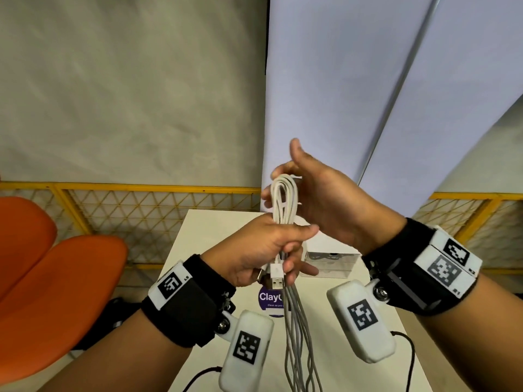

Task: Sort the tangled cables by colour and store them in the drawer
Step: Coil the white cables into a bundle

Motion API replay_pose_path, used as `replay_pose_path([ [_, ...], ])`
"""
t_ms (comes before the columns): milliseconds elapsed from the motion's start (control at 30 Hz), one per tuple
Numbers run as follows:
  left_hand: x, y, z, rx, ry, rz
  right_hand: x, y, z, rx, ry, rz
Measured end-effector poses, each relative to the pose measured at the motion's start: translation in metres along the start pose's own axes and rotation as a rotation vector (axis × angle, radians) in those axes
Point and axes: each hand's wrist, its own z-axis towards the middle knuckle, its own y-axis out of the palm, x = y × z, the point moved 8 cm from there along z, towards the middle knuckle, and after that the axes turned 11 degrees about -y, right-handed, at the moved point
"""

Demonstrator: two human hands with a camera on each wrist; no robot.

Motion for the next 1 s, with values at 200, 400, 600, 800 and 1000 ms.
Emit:
replay_pose_path([
  [200, 0.004, -0.03, -0.002, 0.097, 0.02, -0.149, 0.1, -0.01, -0.035, -0.035, 0.212, -0.02],
  [400, 0.01, -0.046, -0.002, 0.096, 0.005, -0.185, 0.121, 0.029, -0.072, -0.335, 0.287, 0.133],
  [600, 0.004, -0.056, -0.004, 0.094, -0.039, -0.165, 0.099, 0.003, -0.067, -0.339, 0.237, -0.322],
  [800, -0.009, -0.046, -0.004, 0.064, -0.119, -0.013, 0.089, -0.021, -0.069, -0.525, 0.344, -0.658],
  [1000, -0.011, -0.03, 0.0, 0.068, -0.114, 0.219, 0.068, -0.034, -0.066, -0.638, 0.423, -0.951],
])
